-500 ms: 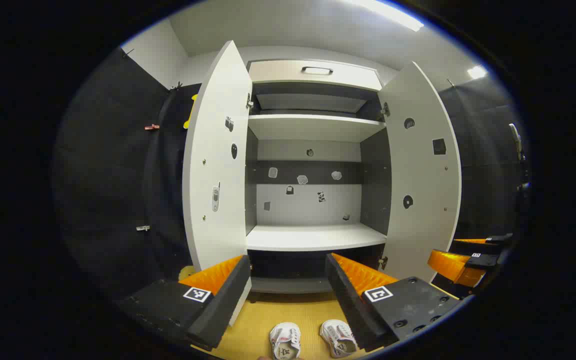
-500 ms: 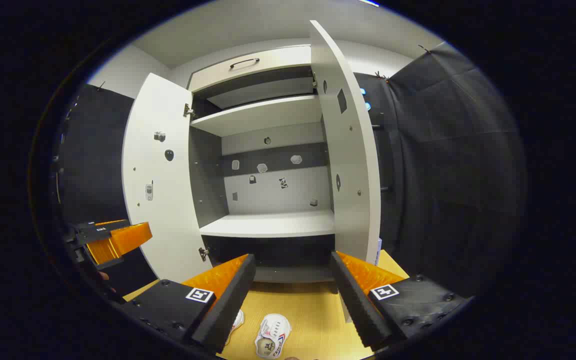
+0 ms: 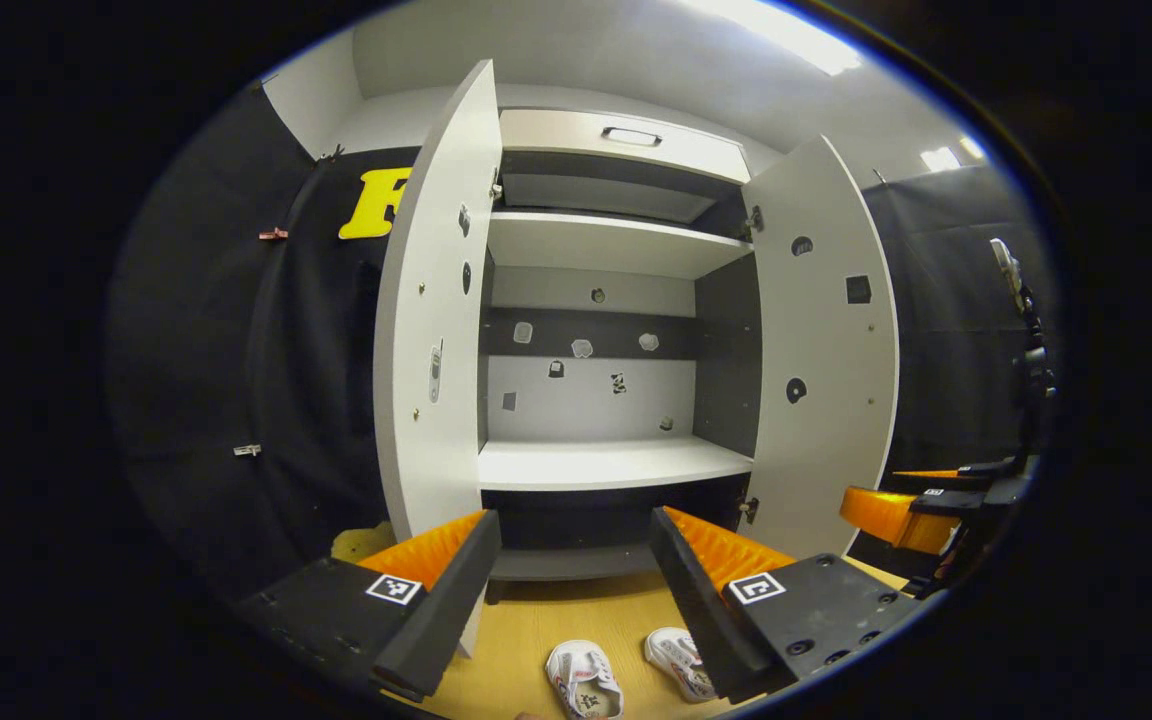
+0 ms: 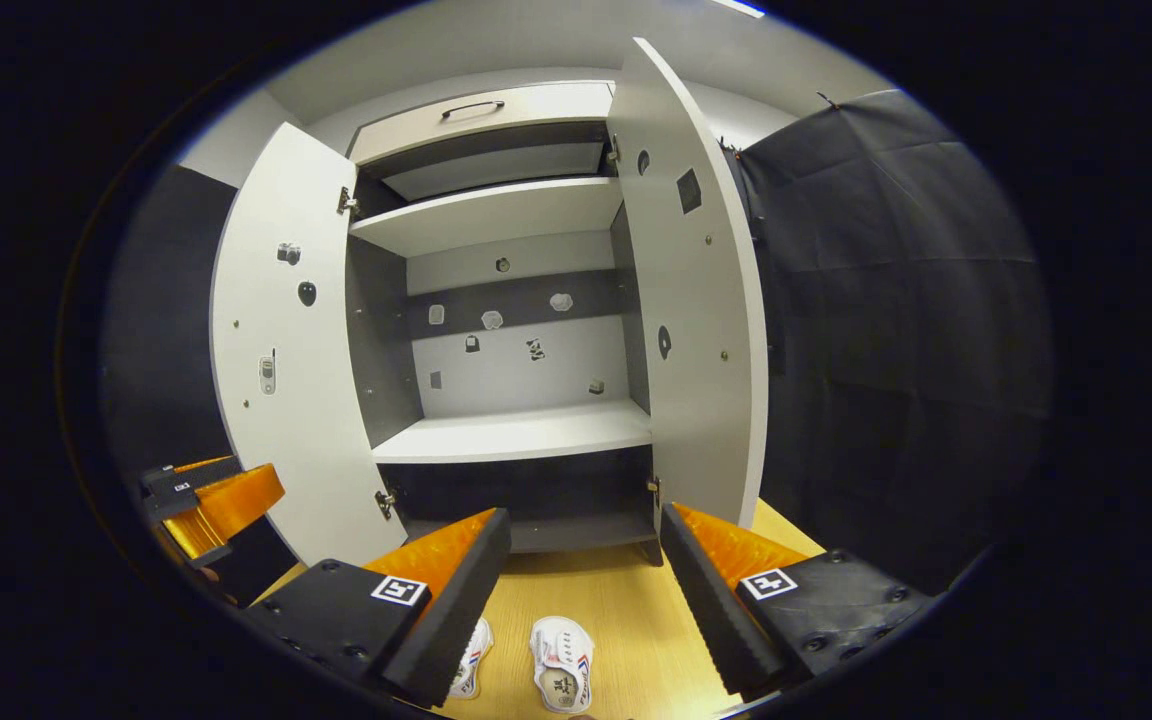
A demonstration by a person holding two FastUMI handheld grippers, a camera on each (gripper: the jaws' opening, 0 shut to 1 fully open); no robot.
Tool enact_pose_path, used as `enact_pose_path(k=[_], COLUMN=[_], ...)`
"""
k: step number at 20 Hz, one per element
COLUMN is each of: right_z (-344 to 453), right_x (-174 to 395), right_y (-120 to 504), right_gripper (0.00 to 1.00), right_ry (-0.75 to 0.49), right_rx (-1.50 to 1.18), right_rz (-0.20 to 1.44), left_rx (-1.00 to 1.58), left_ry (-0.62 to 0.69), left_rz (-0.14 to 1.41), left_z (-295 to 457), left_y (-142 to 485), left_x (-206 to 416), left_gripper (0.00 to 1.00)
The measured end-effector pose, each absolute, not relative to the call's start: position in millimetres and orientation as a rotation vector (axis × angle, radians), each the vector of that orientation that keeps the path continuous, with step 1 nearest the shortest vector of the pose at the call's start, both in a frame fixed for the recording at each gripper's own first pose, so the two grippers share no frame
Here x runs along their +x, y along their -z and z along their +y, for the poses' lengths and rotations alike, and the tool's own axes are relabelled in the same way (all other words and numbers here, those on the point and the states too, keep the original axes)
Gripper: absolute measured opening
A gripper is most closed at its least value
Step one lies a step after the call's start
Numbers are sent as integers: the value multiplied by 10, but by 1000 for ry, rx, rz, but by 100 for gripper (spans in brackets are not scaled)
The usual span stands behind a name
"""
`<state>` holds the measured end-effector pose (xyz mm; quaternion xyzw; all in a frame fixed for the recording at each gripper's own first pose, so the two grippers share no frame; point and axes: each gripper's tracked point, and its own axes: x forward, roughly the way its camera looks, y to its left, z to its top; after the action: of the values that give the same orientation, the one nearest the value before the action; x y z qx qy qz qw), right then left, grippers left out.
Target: Grab one shoe with the right hand and put it into the shoe cabinet, grab the other shoe with the left hand and put it into the shoe cabinet; then close the right door with the right hand and the left door with the left hand.
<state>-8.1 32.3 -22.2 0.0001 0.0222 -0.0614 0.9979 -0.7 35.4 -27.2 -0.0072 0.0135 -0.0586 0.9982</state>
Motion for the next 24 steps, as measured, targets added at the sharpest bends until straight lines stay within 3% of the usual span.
enact_pose_path(k=[16, 24], right_z=[461, 546], right_x=[69, 92], right_y=[512, 1430], right_gripper=[98, 98], right_ry=[52, 15], right_rx=[-10, -8], right_rz=[114, 356], left_rx=[-7, 2], left_ry=[54, 34], left_rz=[50, 97], left_z=[480, 601], left_y=[407, 618], left_x=[-127, -174], left_gripper=[95, 95])
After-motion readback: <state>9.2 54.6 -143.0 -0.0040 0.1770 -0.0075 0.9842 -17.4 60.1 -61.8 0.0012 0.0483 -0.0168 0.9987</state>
